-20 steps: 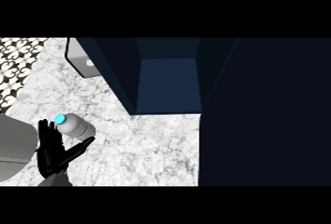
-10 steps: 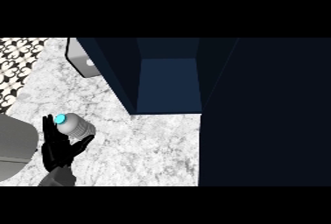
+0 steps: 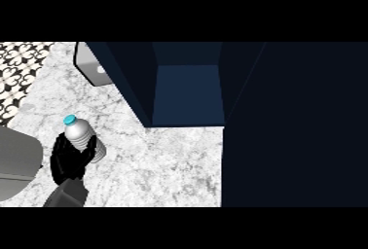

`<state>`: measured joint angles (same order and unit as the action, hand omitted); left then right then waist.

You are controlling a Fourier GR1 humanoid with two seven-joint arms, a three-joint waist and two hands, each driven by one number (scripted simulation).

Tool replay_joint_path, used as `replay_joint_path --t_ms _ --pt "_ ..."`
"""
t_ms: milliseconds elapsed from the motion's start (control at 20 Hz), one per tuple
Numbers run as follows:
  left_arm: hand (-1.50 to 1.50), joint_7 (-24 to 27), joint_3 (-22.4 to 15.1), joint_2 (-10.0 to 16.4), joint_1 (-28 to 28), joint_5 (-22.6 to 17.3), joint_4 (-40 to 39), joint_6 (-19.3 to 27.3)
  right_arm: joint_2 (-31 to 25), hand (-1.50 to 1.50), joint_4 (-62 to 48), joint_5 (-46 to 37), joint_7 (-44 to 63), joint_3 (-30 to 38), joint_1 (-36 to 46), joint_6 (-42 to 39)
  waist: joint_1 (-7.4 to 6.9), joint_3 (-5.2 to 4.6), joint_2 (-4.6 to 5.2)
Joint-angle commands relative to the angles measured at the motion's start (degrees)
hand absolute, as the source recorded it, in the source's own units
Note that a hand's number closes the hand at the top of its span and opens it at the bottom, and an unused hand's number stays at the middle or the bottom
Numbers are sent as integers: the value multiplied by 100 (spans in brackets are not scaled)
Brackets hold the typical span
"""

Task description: Pick up the bottled water, place it into the cabinet and close the cabinet

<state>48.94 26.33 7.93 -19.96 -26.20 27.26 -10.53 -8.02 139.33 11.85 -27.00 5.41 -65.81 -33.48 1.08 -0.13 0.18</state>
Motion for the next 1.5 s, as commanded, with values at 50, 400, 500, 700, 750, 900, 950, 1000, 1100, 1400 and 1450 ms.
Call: replay_joint_path --t_ms 50,400,500,700,750,900,950,1000,1100,1400,1450 --pt "150 14 23 123 -173 -68 -178 -165 84 -150 788 380 27 166 -359 -166 19 4 -17" --pt "150 286 -1178 -548 -173 926 62 -551 40 -150 547 239 192 -12 115 49 -17 5 -13" --pt "150 504 -1237 -593 21 956 338 -506 -134 -150 765 749 250 331 -104 -70 -58 9 -27" --pt "150 178 -1642 -784 210 938 1073 -319 -13 -150 509 506 402 166 187 23 -128 16 -43" --pt "150 -73 -1608 -669 360 837 1223 -579 -25 -150 713 663 393 324 19 21 -129 15 -49" --pt "150 -341 -2182 -789 312 603 1906 -47 73 -150 612 381 276 169 134 55 -147 20 -78" --pt "150 -520 -2061 -789 557 819 2287 -171 -19 -150 435 759 125 564 34 -23 -165 23 -78" --pt "150 -559 -2386 -790 707 779 2462 -131 47 -150 419 605 135 494 74 11 -148 21 -75" --pt "150 -737 -3042 -791 708 344 2761 305 95 -150 616 376 197 171 -4 -50 -107 16 -84" --pt "150 -1831 -3895 -793 776 14 4593 1299 104 -150 550 473 288 233 140 88 -151 18 -81" --pt "150 -1896 -4226 -793 702 -43 4811 1622 108 -150 574 352 431 87 308 170 -160 16 -66"
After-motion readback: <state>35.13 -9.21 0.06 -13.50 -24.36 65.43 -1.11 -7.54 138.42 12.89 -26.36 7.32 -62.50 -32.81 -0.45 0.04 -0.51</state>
